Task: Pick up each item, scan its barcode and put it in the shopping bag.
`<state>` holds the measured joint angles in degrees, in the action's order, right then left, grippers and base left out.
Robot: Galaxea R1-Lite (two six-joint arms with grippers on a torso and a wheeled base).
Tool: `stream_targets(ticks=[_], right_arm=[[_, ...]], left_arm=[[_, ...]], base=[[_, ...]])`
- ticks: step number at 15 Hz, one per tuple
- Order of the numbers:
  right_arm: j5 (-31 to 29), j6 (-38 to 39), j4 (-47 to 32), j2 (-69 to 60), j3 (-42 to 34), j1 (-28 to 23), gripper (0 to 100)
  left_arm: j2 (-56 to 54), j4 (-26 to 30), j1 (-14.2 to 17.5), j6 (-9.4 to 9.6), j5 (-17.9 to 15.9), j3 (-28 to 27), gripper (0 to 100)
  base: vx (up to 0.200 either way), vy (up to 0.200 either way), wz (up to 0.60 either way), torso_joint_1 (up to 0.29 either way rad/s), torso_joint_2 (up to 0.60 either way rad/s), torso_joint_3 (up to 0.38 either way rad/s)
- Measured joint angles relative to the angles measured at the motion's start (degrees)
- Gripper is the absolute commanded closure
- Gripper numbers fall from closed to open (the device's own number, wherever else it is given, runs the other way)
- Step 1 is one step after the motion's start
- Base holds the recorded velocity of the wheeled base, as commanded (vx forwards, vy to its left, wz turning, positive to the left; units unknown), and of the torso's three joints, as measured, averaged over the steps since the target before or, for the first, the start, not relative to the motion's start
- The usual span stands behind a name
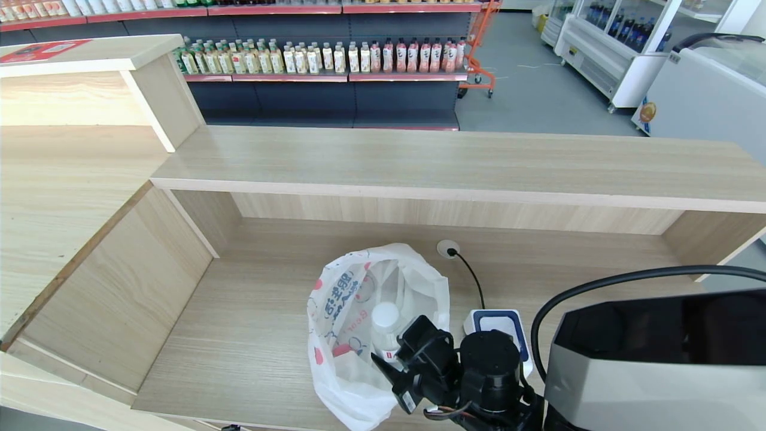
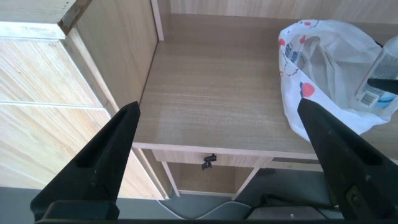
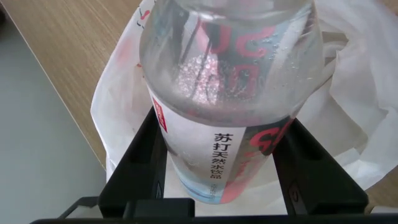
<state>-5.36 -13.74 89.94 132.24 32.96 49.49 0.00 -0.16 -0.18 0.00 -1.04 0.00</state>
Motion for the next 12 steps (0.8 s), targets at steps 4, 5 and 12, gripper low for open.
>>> stream_targets(ticks=[4,5,12], right_arm=[[0.0,0.0,0.0,0.1,-1.4,0.0,100],[0.0,0.0,0.0,0.2,-1.4,0.0,100],[-0.1,-0.3,0.0,0.4,-1.4,0.0,100]], left_arm=[[0.0,0.0,0.0,0.0,0.0,0.0,0],[0.0,0.0,0.0,0.0,0.0,0.0,0],[0.0,0.0,0.0,0.0,0.0,0.0,0]], base=[[0.0,0.0,0.0,0.0,0.0,0.0],[0.0,0.0,0.0,0.0,0.0,0.0],[0.0,0.0,0.0,0.0,0.0,0.0]])
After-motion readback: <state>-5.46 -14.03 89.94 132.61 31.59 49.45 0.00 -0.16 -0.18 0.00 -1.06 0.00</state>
